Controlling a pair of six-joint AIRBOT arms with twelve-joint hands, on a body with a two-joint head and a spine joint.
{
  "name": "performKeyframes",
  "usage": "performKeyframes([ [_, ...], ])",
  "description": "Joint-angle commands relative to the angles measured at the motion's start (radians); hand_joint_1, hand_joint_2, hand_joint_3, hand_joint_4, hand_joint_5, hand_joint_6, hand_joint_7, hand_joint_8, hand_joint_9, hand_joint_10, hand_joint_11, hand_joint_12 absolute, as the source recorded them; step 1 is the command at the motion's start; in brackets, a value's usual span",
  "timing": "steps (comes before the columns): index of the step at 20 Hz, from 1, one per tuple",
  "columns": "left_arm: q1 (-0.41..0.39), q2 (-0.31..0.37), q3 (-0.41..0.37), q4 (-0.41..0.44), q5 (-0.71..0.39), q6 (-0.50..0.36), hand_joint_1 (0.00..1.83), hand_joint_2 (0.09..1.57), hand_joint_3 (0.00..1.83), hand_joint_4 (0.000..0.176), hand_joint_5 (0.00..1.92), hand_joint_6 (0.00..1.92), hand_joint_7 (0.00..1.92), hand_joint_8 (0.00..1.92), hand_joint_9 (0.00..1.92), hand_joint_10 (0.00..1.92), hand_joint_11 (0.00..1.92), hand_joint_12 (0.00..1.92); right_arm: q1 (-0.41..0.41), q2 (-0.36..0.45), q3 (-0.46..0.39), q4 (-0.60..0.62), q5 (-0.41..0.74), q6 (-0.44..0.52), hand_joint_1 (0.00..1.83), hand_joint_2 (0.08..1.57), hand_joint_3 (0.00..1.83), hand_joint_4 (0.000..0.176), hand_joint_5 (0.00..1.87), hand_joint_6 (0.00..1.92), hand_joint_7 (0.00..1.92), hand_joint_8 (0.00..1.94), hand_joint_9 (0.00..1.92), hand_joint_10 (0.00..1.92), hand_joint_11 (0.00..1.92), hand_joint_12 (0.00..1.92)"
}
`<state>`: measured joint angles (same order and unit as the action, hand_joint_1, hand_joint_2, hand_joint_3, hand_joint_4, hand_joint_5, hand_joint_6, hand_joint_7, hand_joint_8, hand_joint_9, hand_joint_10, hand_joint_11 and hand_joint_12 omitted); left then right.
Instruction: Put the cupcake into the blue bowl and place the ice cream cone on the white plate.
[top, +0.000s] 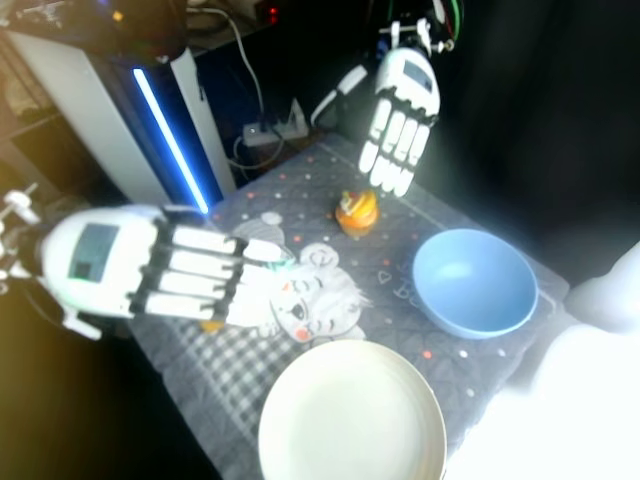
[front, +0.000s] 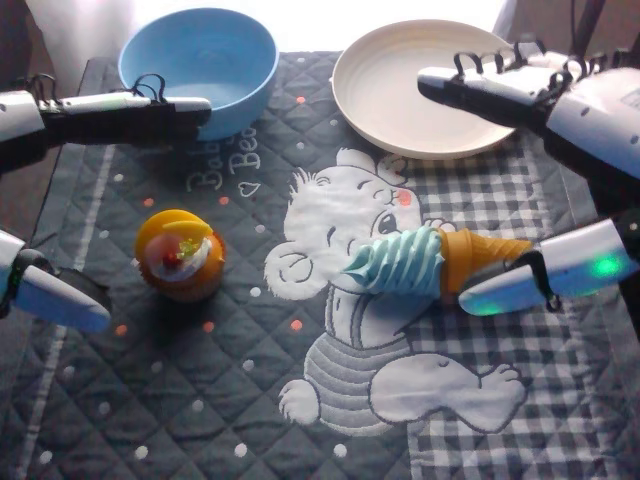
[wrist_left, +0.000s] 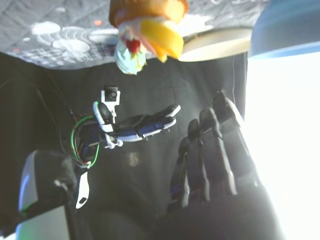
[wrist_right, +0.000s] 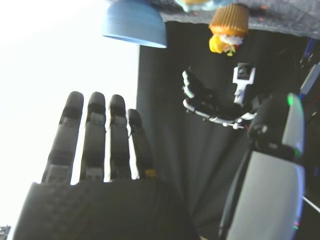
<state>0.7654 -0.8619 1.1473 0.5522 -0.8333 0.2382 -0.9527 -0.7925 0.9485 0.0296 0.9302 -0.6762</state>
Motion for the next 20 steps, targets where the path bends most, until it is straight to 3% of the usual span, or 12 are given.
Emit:
performKeyframes([
  [1,-0.007,-0.007,0.006,-0.052,-0.087,-0.013,0.74,0.68,0.0,0.01,0.16,0.0,0.33,0.01,0.37,0.01,0.29,0.11,0.002,0.0,0.005,0.013,0.111,0.007,0.8,0.64,0.0,0.0,0.17,0.0,0.36,0.01,0.35,0.02,0.2,0.38],
  [3,-0.007,-0.024,0.024,-0.039,-0.073,-0.032,0.73,0.69,0.0,0.0,0.17,0.01,0.35,0.01,0.39,0.01,0.3,0.12,0.002,-0.006,0.016,0.011,0.087,0.007,0.79,0.63,0.0,0.0,0.19,0.0,0.38,0.0,0.37,0.01,0.22,0.35],
  [4,-0.01,-0.032,0.035,-0.024,-0.058,-0.047,0.77,0.7,0.0,0.0,0.19,0.01,0.36,0.01,0.4,0.0,0.25,0.2,0.002,-0.011,0.025,0.006,0.071,0.011,0.75,0.62,0.0,0.002,0.2,0.0,0.39,0.0,0.4,0.0,0.29,0.28],
  [7,-0.04,-0.059,0.066,0.038,-0.003,-0.091,0.78,0.7,0.0,0.0,0.21,0.0,0.38,0.0,0.4,0.0,0.01,0.7,0.002,-0.034,0.057,-0.012,0.029,0.028,0.71,0.63,0.01,0.0,0.18,0.0,0.37,0.0,0.38,0.0,0.33,0.2],
  [11,-0.083,-0.098,0.105,0.123,0.06,-0.152,0.8,0.72,0.0,0.0,0.23,0.0,0.38,0.0,0.43,0.0,0.01,0.87,0.003,-0.06,0.085,-0.026,-0.009,0.044,0.75,0.63,0.0,0.0,0.17,0.0,0.35,0.0,0.35,0.0,0.29,0.19],
  [15,-0.104,-0.119,0.125,0.169,0.097,-0.179,0.76,0.7,0.0,0.0,0.22,0.0,0.38,0.0,0.44,0.0,0.0,0.99,0.01,-0.076,0.102,-0.039,-0.038,0.044,0.75,0.64,0.0,0.0,0.22,0.0,0.42,0.01,0.41,0.01,0.36,0.24],
  [20,-0.122,-0.141,0.145,0.226,0.134,-0.218,0.78,0.72,0.0,0.0,0.25,0.0,0.4,0.0,0.43,0.0,0.05,0.88,0.022,-0.1,0.124,-0.051,-0.071,0.044,0.78,0.67,0.01,0.0,0.21,0.0,0.4,0.01,0.37,0.0,0.33,0.23],
])
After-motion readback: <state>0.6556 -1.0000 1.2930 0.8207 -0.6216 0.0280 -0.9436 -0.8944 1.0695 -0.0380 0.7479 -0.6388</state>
